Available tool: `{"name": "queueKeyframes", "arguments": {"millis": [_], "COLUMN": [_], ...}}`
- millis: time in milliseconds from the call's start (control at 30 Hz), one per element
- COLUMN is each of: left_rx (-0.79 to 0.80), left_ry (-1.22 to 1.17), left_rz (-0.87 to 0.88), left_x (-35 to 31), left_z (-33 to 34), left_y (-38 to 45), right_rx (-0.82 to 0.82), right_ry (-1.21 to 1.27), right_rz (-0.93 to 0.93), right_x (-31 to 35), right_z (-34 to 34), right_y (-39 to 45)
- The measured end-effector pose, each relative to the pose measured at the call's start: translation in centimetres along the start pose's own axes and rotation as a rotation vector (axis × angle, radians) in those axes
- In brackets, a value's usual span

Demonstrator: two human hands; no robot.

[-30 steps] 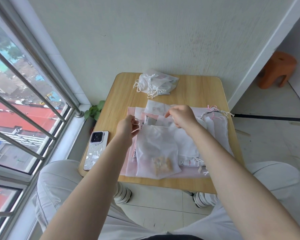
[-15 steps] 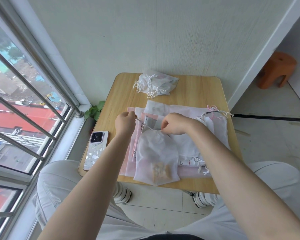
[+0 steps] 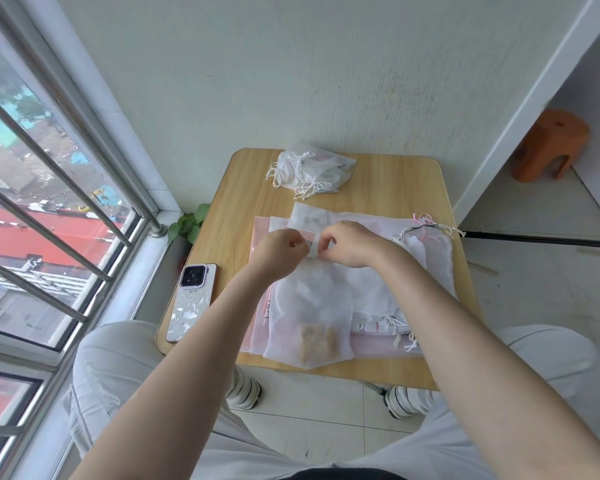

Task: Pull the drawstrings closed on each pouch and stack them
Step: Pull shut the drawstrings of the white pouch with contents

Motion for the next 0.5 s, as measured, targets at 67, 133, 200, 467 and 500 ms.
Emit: {"name": "queueKeyframes", "arguments": {"millis": [67,133,200,467,500], "left_rx": [-0.045,-0.04,-0.004,0.195,0.206], "left_ry": [0.079,0.15,0.204,-0.5,-0.521], "left_rz": [-0.028,-0.084,-0.129,-0.051,-0.042], "left_x": [0.0,0.0,-0.1,-1.8,-1.8], "left_z": [-0.5,-0.9,-1.2,-1.6,-1.5], "left_y": [-0.3,-0.6,-0.8,-2.0,-2.0], "right_rx": [-0.009,-0.008,-0.016,-0.012,-0.011], "right_ry": [-0.001,0.007,0.008,-0.025,-0.031], "right_rz": [0.0,0.003,0.007,0.035,0.039], "right_x": [-0.2,-0.2,-0.2,0.0,0.0], "right_z": [-0.1,0.0,0.0,0.6,0.6], "right_y": [0.0,0.0,0.0,0.2,0.2]}}
Point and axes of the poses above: each hand's wrist, its own y-axis towards the middle knuckle, its own z-axis out of the palm, x = y × z, the point moved 4 cm from there along y, towards the middle knuckle, and after that the axes turned 5 degrees about x, right-handed, at the moved point
